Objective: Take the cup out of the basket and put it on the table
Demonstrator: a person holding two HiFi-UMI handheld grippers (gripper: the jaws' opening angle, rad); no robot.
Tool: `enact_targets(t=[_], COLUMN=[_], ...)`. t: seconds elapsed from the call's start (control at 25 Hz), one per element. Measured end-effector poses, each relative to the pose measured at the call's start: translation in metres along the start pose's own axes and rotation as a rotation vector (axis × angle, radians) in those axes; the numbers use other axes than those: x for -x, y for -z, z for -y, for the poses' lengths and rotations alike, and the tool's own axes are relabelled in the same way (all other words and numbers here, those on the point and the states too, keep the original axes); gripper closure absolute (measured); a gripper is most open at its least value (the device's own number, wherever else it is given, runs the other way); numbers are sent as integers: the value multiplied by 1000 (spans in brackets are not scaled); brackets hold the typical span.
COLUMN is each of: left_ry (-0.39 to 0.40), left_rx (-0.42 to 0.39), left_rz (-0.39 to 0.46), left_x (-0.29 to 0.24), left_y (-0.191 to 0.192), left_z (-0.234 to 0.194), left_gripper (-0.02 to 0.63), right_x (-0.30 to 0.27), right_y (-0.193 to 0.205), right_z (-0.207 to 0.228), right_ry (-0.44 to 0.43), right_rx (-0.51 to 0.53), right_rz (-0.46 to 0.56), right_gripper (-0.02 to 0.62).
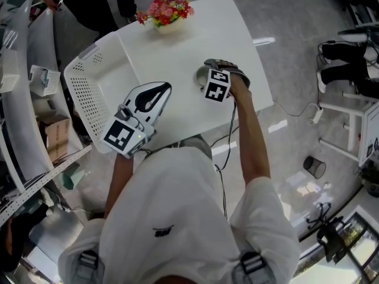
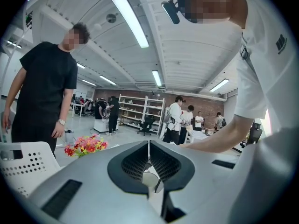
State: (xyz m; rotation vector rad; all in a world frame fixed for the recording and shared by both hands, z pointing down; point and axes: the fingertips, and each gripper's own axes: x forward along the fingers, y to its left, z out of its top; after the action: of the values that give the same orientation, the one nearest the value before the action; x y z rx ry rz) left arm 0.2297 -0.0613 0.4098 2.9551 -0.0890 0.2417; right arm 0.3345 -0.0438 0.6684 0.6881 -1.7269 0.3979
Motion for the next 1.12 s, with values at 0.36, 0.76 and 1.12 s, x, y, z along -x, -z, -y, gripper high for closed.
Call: enact_targets(t=[0.36,0.76,1.12], left_ry=[41,72,85], left_rx=[-7,-15,-32], left_rz=[-13,-14,31], left_x=[-14,-22,-19], left_y=[3,3,-17], left_z=[7,12,19], left_gripper=[588,591,591], right_x=[16,84,195], right_y=[3,-8,-62], right_z=[3,20,17], right_ry=[16,221,412], right_rx=[-22,-53,-138], right_rz=[24,147,499], right_gripper=[173,173,180])
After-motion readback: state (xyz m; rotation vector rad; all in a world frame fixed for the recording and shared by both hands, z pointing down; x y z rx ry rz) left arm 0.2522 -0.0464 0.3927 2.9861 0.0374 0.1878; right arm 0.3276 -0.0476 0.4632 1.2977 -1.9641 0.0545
